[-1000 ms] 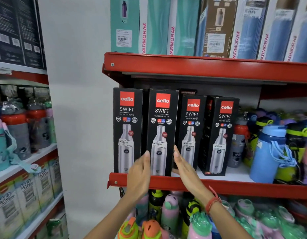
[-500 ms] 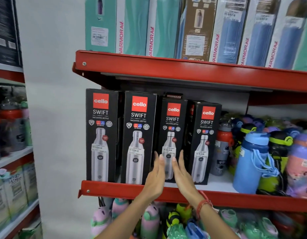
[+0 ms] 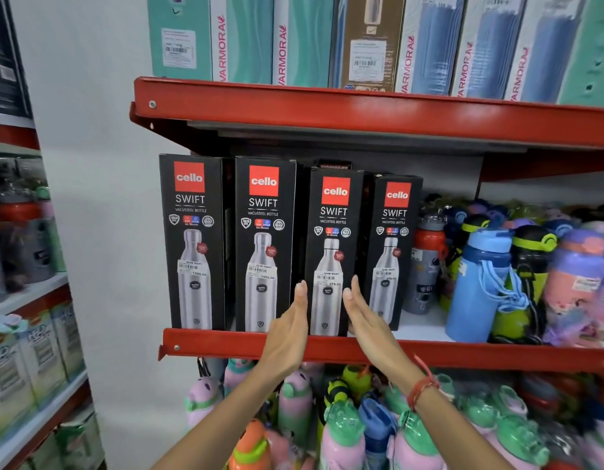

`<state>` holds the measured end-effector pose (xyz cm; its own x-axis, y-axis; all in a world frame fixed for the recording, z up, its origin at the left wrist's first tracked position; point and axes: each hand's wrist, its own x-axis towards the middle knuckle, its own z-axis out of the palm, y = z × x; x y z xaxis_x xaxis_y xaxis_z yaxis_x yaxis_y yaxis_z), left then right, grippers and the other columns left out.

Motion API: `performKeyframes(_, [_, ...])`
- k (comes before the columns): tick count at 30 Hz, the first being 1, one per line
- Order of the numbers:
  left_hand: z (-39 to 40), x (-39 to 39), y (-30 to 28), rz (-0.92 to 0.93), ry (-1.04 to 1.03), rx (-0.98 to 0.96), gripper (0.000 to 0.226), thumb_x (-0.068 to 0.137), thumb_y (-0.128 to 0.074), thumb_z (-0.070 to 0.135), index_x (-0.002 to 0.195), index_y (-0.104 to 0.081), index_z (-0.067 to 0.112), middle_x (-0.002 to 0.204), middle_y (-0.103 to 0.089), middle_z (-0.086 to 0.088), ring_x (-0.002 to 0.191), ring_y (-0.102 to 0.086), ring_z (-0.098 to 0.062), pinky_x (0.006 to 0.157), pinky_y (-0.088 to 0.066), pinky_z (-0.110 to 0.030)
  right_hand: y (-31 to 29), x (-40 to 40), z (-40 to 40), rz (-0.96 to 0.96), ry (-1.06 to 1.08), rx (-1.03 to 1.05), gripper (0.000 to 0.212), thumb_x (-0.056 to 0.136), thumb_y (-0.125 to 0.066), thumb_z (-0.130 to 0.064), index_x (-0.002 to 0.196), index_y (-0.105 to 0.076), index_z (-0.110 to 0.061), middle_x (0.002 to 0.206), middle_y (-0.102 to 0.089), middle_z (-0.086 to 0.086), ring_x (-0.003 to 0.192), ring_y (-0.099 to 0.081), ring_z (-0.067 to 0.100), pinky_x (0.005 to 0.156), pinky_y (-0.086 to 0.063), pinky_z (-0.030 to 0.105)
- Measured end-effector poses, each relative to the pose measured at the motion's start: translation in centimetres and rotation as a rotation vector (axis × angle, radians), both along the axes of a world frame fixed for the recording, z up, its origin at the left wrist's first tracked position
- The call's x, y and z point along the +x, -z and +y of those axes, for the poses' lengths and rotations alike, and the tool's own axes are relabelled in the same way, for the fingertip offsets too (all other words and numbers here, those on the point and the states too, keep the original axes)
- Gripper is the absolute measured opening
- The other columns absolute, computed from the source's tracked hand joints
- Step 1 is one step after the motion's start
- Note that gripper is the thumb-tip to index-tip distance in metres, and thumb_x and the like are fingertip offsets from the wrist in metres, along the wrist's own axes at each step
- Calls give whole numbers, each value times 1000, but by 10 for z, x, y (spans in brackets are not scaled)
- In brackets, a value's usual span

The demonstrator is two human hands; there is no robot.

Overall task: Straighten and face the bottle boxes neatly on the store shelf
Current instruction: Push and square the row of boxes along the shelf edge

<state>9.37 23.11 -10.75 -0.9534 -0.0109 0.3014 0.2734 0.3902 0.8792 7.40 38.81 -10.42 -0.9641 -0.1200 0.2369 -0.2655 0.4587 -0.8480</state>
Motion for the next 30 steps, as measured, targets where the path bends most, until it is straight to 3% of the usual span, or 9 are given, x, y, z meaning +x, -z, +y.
performKeyframes(5, [1, 5, 0, 14, -18, -79, 87, 75, 3, 84, 149, -16, 43, 65, -30, 20, 53, -34, 10, 49, -35, -1, 3, 4, 0, 29, -2, -21, 71, 82, -20, -80, 146, -2, -56, 152, -28, -20, 135, -36, 9, 100, -16, 25])
performKeyframes(7, [7, 6, 2, 76, -69, -87, 83, 83, -7, 77, 150, -26, 31, 82, -54, 18, 74, -52, 10, 69, -36, 1, 3, 5, 5, 33, -41, -84, 72, 79, -26, -82, 145, -8, -58, 144, -25, -27, 139, -35, 14, 113, -18, 31])
performKeyframes(9, [17, 7, 4, 218, -193, -125, 75, 91, -16, 68, 148, -35, 23, 127, -56, 4, 119, -50, -7, 98, -31, -16, 3, 4, 14, 62, -39, -121, 73, 78, -29, -83, 145, -17, -57, 139, -29, -29, 132, -46, 13, 114, -28, 37])
performKeyframes(12, [45, 6, -2, 427, -185, -52, 55, 97, -23, 57, 137, -45, 26, 126, -49, 10, 119, -44, -2, 103, -34, -24, -2, -5, 37, 186, 114, -242, 63, 87, -35, -69, 142, -41, -40, 140, -50, -14, 107, -64, 3, 97, -46, 29])
performKeyframes(14, [66, -1, -6, 384, -17, 7, 54, 96, -25, 58, 139, -42, 30, 134, -48, 15, 124, -42, 5, 104, -31, -19, -4, -18, 57, 252, 229, -293, 55, 92, -36, -60, 138, -48, -32, 138, -54, -8, 114, -59, 6, 101, -44, 36])
performKeyframes(20, [113, -40, -2, 12, 215, 135, 86, 76, -9, 83, 148, 14, 41, 149, 3, 28, 146, -3, -5, 111, -6, -25, -2, -58, 85, 153, 87, -214, 68, 86, -28, -66, 147, -4, -49, 147, -7, -32, 139, -13, -1, 113, -13, 29])
performKeyframes(24, [114, -51, 2, -92, 179, 140, 86, 66, -1, 91, 143, 9, 54, 158, -9, 19, 146, -15, -14, 113, -12, -32, 3, -63, 86, 137, 35, -188, 57, 80, -25, -76, 129, 3, -72, 132, 1, -51, 130, -16, -2, 109, -17, 29])
performKeyframes(27, [111, -44, 6, -80, 166, 121, 72, 68, -1, 91, 135, 7, 66, 147, -11, 30, 134, -21, -1, 108, -14, -29, 4, -49, 91, 123, 12, -145, 58, 79, -24, -82, 129, 4, -77, 120, -5, -66, 126, -27, -3, 100, -30, 23])
performKeyframes(30, [103, -32, 7, -64, 175, 122, 69, 71, -2, 90, 136, 1, 66, 138, -11, 37, 125, -15, 9, 105, -10, -24, 4, -30, 94, 118, -6, -110, 59, 78, -23, -83, 130, 6, -77, 124, -7, -60, 126, -29, -2, 104, -35, 35])
